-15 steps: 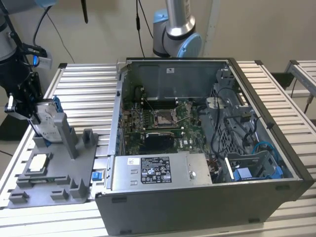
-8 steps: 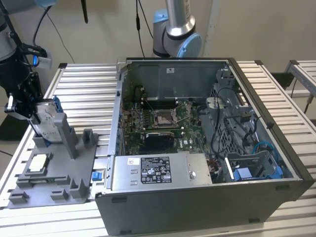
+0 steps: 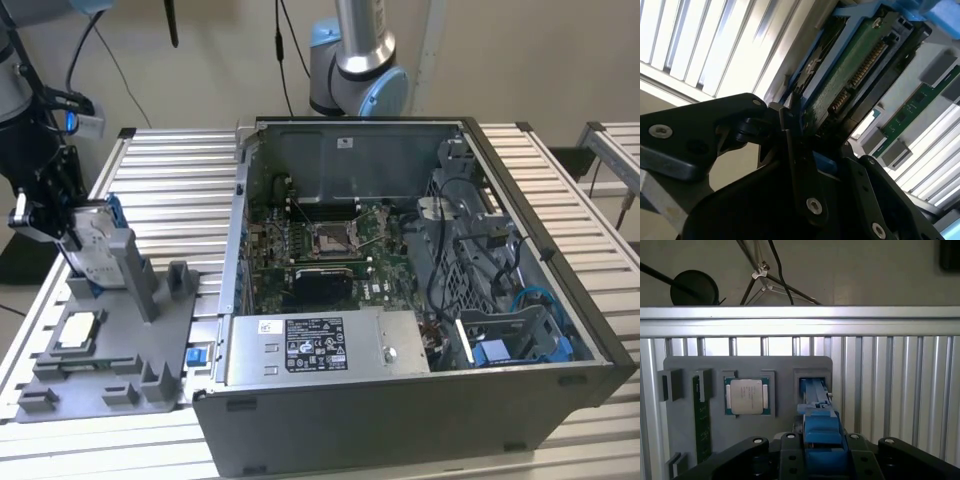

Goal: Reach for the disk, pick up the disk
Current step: 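Pick up the disk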

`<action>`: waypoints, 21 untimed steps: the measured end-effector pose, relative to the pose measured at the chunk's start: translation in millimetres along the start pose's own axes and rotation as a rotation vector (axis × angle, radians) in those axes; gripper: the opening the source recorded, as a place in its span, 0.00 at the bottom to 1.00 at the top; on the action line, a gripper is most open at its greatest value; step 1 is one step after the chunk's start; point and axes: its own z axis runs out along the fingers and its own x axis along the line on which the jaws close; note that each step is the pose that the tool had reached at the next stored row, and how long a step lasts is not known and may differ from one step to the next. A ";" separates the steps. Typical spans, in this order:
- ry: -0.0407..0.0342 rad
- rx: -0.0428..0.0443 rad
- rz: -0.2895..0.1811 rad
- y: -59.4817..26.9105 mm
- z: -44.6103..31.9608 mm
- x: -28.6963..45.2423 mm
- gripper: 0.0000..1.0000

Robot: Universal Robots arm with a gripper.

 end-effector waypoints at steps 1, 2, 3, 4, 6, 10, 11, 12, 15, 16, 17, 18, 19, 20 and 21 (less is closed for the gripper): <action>0.0001 -0.0001 0.000 0.1 -2.0 -0.1 0.00; 0.0000 -0.0001 0.000 0.2 -4.6 -0.2 0.00; 0.0000 0.0000 0.000 0.3 -8.0 -0.3 0.00; 0.0000 0.0000 0.000 0.5 -12.0 -0.5 0.00; 0.0001 0.0001 0.000 0.8 -19.7 -0.8 0.00; 0.0001 0.0002 0.000 0.5 -33.2 -1.4 0.00; 0.0000 0.0002 0.000 0.5 -35.5 -1.5 0.00; 0.0000 0.0002 0.000 0.5 -37.6 -1.5 0.00; 0.0000 0.0004 0.000 0.6 -43.3 -1.8 0.00; 0.0001 0.0004 0.000 0.6 -45.7 -1.9 0.00; 0.0000 0.0005 0.000 0.5 -48.2 -2.0 0.00; 0.0001 0.0003 0.000 0.5 -50.6 -2.1 0.00; 0.0001 0.0003 0.000 0.4 -52.6 -2.2 0.00; 0.0000 0.0004 0.000 0.3 -54.6 -2.3 0.00; 0.0001 0.0004 0.000 0.3 -56.4 -2.3 0.00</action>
